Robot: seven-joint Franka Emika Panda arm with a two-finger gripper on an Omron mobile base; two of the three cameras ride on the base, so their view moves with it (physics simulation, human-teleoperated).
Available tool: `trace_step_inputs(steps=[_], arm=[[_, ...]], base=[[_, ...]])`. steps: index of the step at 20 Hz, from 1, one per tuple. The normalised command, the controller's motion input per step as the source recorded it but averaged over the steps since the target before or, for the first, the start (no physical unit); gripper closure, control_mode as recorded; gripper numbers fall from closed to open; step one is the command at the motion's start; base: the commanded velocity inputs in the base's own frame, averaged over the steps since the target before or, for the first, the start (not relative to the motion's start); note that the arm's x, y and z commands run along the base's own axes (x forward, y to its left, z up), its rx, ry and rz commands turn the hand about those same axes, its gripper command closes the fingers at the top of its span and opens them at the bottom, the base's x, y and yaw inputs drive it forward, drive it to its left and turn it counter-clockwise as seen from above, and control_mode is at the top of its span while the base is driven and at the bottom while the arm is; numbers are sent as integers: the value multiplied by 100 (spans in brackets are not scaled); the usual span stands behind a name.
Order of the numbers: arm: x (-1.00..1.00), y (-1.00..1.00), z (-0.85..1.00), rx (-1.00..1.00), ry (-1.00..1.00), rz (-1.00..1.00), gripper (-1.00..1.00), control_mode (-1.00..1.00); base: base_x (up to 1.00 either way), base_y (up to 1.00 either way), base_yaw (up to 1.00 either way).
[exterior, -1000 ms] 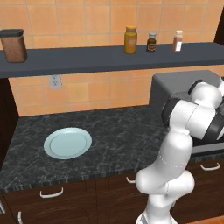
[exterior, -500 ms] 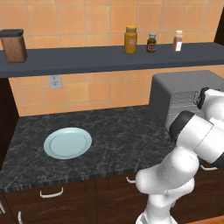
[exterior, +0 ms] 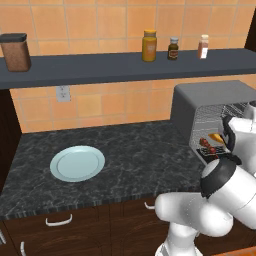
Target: Pick up the kebab skewer and baguette bread, and place them inside the toaster oven. Close the toaster oven door and start by setting the timer.
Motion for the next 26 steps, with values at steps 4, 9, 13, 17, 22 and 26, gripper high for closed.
trace_step_inputs(steps=[4, 9, 13, 17, 22, 26], arm=[[-29, 8, -15, 0, 5, -3, -100, -100], [-4, 18, -8, 0, 5, -4, -100, -100], [-7, 0, -10, 0, 1, -2, -100, -100], [-3, 3, -13, 0, 0, -6, -100, -100], [0, 13, -8, 0, 0, -6, -100, -100], [0, 3, -13, 0, 0, -5, -100, -100]], base=[[0, 0, 0], [0, 0, 0], [0, 0, 0], [0, 0, 0], [0, 0, 0], [0, 0, 0]])
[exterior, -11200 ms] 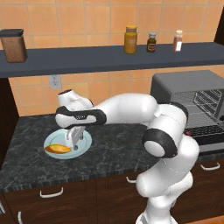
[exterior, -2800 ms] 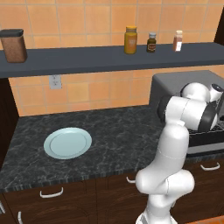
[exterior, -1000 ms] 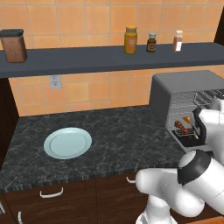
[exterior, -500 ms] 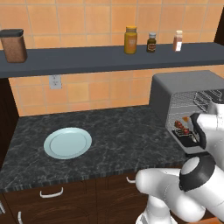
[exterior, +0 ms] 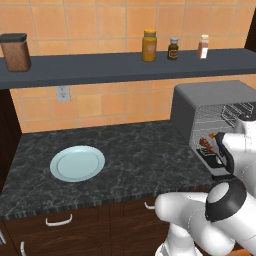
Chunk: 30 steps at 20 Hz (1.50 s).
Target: Pick up the kebab skewer and baguette bread, and place them inside the toaster oven. Close the toaster oven door and start by setting the timer.
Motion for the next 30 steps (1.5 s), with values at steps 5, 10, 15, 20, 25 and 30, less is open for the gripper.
trace_step_inputs(steps=[5, 10, 15, 20, 25, 30], arm=[[13, 17, -23, -1, 0, -4, -100, -100], [21, 3, -21, -3, 0, -3, -100, -100], [29, -2, -22, -4, 0, -3, -100, -100], [34, -6, -15, -2, 0, -5, -100, -100], [22, -19, -17, 0, 1, -8, -100, -100], [27, -4, -21, 0, 0, -12, -100, -100]], base=[[0, 0, 0], [0, 0, 0], [0, 0, 0], [0, 0, 0], [0, 0, 0], [0, 0, 0]])
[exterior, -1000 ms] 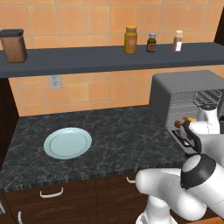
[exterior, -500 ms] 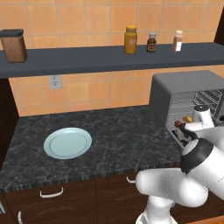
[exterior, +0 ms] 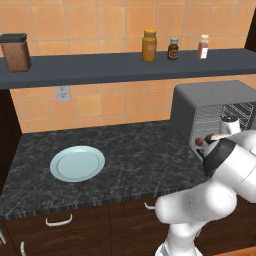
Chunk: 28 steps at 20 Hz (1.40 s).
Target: Pick up the kebab skewer and baguette bread, and place them inside the toaster oven. Close the toaster oven door and start by setting the timer.
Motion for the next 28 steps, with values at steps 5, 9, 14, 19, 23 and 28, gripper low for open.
trace_step_inputs(steps=[5, 9, 14, 19, 23, 28], arm=[[38, 0, -13, 0, 0, -14, -100, -100], [21, -1, -16, 0, 3, -18, -100, -100], [20, -17, -18, 0, 8, -21, -100, -100], [15, -40, -10, 0, 11, -20, -100, -100], [5, -41, -12, 0, 12, -21, -100, -100], [0, -15, -23, 0, 6, -24, -100, -100]], base=[[0, 0, 0], [0, 0, 0], [0, 0, 0], [0, 0, 0], [0, 0, 0], [0, 0, 0]])
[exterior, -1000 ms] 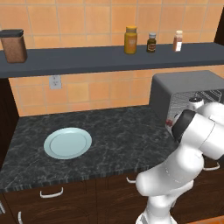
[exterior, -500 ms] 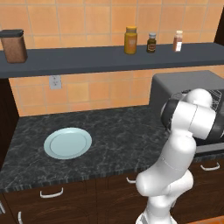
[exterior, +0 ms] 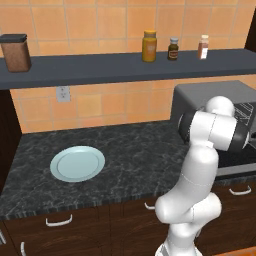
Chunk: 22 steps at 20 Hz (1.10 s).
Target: Pick up the kebab skewer and baguette bread, and place them inside the toaster oven. Close the toaster oven door and start by setting the timer.
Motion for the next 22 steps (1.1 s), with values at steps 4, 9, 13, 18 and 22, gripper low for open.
trace_step_inputs(steps=[4, 9, 13, 18, 22], arm=[[4, 0, -13, 0, 4, -28, -100, -100], [8, 0, -6, 0, 3, -25, -100, -100], [-16, -12, 0, 0, 0, -18, -100, -100], [-71, -13, 2, 0, 1, -8, -100, -100], [-67, 0, 18, 0, 1, 1, -100, -100]], base=[[0, 0, 0], [0, 0, 0], [0, 0, 0], [0, 0, 0], [0, 0, 0]])
